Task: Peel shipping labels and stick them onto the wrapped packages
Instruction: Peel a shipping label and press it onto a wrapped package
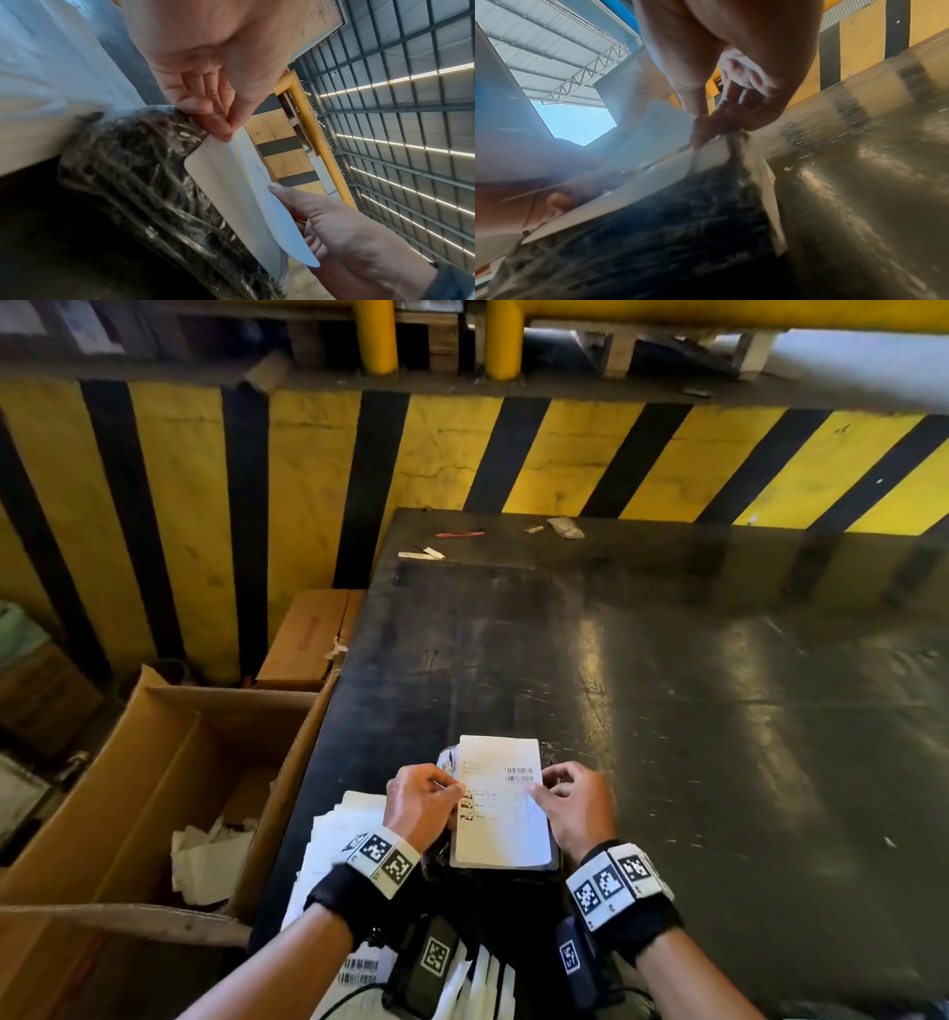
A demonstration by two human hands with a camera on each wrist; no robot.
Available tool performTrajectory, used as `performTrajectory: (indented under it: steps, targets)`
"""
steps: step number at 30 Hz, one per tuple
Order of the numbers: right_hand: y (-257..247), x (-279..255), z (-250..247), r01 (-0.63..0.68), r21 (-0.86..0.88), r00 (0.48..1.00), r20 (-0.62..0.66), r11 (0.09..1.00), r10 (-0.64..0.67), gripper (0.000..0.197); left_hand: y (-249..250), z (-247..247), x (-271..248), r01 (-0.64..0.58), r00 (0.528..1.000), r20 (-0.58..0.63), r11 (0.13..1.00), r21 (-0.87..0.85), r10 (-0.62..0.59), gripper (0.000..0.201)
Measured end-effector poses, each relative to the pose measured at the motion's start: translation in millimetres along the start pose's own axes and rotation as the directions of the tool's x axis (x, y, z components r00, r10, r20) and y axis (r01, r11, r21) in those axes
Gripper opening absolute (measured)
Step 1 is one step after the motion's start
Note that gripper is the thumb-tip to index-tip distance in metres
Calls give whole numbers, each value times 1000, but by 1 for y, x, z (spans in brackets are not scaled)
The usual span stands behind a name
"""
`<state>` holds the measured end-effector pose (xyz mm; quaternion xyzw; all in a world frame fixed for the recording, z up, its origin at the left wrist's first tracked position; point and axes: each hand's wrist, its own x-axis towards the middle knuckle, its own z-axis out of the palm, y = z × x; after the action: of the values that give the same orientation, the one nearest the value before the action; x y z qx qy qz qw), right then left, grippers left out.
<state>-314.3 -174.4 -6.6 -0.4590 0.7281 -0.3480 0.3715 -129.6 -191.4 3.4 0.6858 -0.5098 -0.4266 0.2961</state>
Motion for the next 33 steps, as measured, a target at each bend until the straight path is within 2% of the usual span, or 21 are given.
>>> performTrajectory:
  steps: [11,19,26,33]
  targets:
    - [2,-3,3,6,17,1000,4,1000,-6,20,3,2,2,15,1000,-12,997,82,-14,11]
    - [4,-1,4,12,-43,1000,1,999,-12,21,4,2,5,39,999,-10,993,113,-38,15]
    - [-2,3,5,-14,-251,1000,-1,968,14,25,16,-1,12,161,983,55,970,182,-174,19]
    - [-17,0,1,20,-475,999,45,880,1,29,17,-5,9,130,982,104,962,240,-158,16]
